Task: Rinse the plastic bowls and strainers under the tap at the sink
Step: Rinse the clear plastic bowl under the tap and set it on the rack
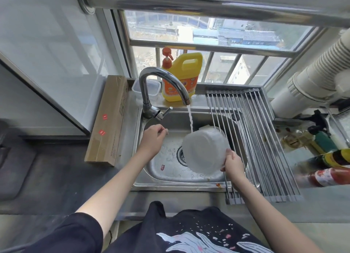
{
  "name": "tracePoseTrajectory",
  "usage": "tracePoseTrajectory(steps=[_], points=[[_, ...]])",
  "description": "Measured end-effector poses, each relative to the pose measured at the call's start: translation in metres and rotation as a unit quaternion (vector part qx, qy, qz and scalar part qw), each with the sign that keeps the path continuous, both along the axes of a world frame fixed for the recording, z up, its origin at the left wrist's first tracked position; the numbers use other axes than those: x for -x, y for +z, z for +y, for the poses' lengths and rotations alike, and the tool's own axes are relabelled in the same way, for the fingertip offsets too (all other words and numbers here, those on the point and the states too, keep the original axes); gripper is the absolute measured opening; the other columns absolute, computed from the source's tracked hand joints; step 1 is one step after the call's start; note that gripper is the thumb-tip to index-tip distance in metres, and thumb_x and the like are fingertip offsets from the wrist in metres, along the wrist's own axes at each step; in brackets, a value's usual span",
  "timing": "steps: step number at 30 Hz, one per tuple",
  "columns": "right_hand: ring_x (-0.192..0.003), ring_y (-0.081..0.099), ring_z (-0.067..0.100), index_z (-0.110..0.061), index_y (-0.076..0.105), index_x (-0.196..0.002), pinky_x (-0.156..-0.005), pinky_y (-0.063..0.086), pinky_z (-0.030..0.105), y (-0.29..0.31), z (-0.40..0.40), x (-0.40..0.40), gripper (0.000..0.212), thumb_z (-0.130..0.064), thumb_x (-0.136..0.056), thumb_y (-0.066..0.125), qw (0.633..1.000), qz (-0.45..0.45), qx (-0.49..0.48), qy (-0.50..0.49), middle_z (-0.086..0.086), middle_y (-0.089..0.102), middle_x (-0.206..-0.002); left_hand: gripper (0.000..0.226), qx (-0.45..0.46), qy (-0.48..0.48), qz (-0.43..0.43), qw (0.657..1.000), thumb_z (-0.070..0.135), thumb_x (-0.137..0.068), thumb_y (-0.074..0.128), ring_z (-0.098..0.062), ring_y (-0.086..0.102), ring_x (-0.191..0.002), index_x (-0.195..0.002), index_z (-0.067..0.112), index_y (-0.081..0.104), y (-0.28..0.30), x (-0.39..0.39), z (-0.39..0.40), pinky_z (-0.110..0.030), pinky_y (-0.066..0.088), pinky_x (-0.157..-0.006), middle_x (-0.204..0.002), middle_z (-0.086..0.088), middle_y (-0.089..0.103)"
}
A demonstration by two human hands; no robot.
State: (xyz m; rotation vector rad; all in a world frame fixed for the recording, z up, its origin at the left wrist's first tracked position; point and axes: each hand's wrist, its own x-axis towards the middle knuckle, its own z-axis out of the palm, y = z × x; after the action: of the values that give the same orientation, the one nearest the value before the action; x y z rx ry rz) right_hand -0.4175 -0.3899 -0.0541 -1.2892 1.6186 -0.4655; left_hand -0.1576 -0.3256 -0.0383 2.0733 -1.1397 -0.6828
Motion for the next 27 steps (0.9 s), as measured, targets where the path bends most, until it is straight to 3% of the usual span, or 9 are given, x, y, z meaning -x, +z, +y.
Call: tracePoseTrajectory(steps=[3, 6, 7, 9, 12, 15, 19, 23, 27], points=[[-0.052, 0.046, 0.017, -0.012, 0.056, -0.094, -0.051, 0.043, 0.027, 0.002, 0.000, 0.003, 0.036, -0.032, -0.105, 0.027, 0.998, -0.052, -0.031, -0.027, 0.006, 0.045, -0.062, 0.029, -0.039, 0.004, 0.024, 0.999, 0.029, -0.090, 0.060, -0.019, 0.050, -0.067, -0.076, 0.004, 0.064, -0.001, 0.002, -0.002, -0.027, 0.032, -0.057, -0.067, -0.001, 0.057], [-0.044, 0.036, 0.011, -0.015, 0.054, -0.083, -0.043, 0.035, 0.023, 0.006, -0.002, 0.011, 0.034, -0.027, -0.105, 0.031, 0.962, -0.201, -0.139, -0.118, -0.001, 0.039, -0.054, 0.042, -0.124, 0.020, 0.164, 0.978, 0.051, -0.082, 0.065, -0.018, 0.059, -0.080, -0.087, 0.010, 0.060, -0.001, 0.011, -0.004, -0.028, 0.045, -0.070, -0.087, -0.003, 0.064], [-0.040, 0.033, 0.008, -0.015, 0.051, -0.075, -0.040, 0.032, 0.020, 0.007, -0.002, 0.013, 0.034, -0.022, -0.103, 0.034, 0.948, -0.229, -0.177, -0.132, -0.003, 0.038, -0.050, 0.051, -0.164, 0.019, 0.267, 0.949, 0.058, -0.080, 0.063, -0.018, 0.063, -0.091, -0.100, 0.011, 0.058, 0.002, 0.016, -0.004, -0.033, 0.050, -0.079, -0.101, -0.005, 0.065], [-0.036, 0.031, 0.006, -0.015, 0.046, -0.069, -0.034, 0.027, 0.015, 0.008, -0.004, 0.015, 0.031, -0.008, -0.097, 0.035, 0.912, -0.269, -0.268, -0.153, -0.004, 0.036, -0.052, 0.071, -0.234, 0.005, 0.473, 0.849, 0.066, -0.079, 0.057, -0.024, 0.063, -0.107, -0.122, 0.009, 0.051, 0.005, 0.025, -0.006, -0.042, 0.051, -0.089, -0.121, -0.011, 0.062], [-0.031, 0.036, 0.003, -0.013, 0.049, -0.077, -0.024, 0.021, 0.011, 0.006, -0.004, 0.014, 0.031, 0.002, -0.092, 0.025, 0.852, -0.287, -0.393, -0.193, -0.002, 0.043, -0.057, 0.059, -0.230, 0.000, 0.625, 0.746, 0.053, -0.091, 0.051, -0.026, 0.068, -0.098, -0.127, 0.007, 0.053, 0.007, 0.040, -0.011, -0.042, 0.058, -0.077, -0.114, -0.012, 0.066], [-0.024, 0.035, 0.007, -0.002, 0.053, -0.098, -0.020, 0.023, 0.011, 0.012, -0.003, 0.017, 0.028, 0.000, -0.098, 0.025, 0.796, -0.309, -0.461, -0.242, 0.016, 0.059, -0.063, 0.032, -0.214, 0.095, 0.686, 0.689, 0.023, -0.100, 0.045, -0.028, 0.072, -0.065, -0.110, -0.006, 0.054, 0.016, 0.052, -0.019, -0.036, 0.060, -0.060, -0.083, -0.019, 0.070], [-0.024, 0.037, 0.008, 0.012, 0.042, -0.128, -0.027, 0.039, 0.016, 0.020, -0.005, 0.017, 0.041, -0.019, -0.101, 0.040, 0.757, -0.321, -0.493, -0.285, 0.014, 0.049, -0.045, 0.027, -0.200, 0.198, 0.720, 0.635, 0.014, -0.102, 0.038, -0.037, 0.070, -0.056, -0.107, -0.010, 0.051, 0.021, 0.051, -0.027, -0.042, 0.056, -0.059, -0.074, -0.028, 0.068], [-0.026, 0.045, 0.010, 0.017, 0.043, -0.123, -0.030, 0.044, 0.018, 0.020, -0.014, 0.018, 0.037, -0.013, -0.102, 0.039, 0.778, -0.299, -0.471, -0.287, 0.019, 0.057, -0.066, 0.027, -0.216, 0.260, 0.698, 0.631, 0.013, -0.102, 0.037, -0.037, 0.066, -0.047, -0.116, -0.008, 0.045, 0.019, 0.055, -0.027, -0.042, 0.056, -0.047, -0.078, -0.028, 0.065], [-0.027, 0.045, 0.009, 0.010, 0.043, -0.128, -0.026, 0.040, 0.016, 0.023, -0.026, 0.022, 0.035, -0.013, -0.102, 0.037, 0.808, -0.264, -0.473, -0.231, 0.014, 0.052, -0.055, 0.028, -0.240, 0.282, 0.670, 0.643, 0.015, -0.103, 0.034, -0.031, 0.063, -0.039, -0.109, -0.005, 0.054, 0.016, 0.063, -0.029, -0.036, 0.053, -0.036, -0.057, -0.024, 0.064]])
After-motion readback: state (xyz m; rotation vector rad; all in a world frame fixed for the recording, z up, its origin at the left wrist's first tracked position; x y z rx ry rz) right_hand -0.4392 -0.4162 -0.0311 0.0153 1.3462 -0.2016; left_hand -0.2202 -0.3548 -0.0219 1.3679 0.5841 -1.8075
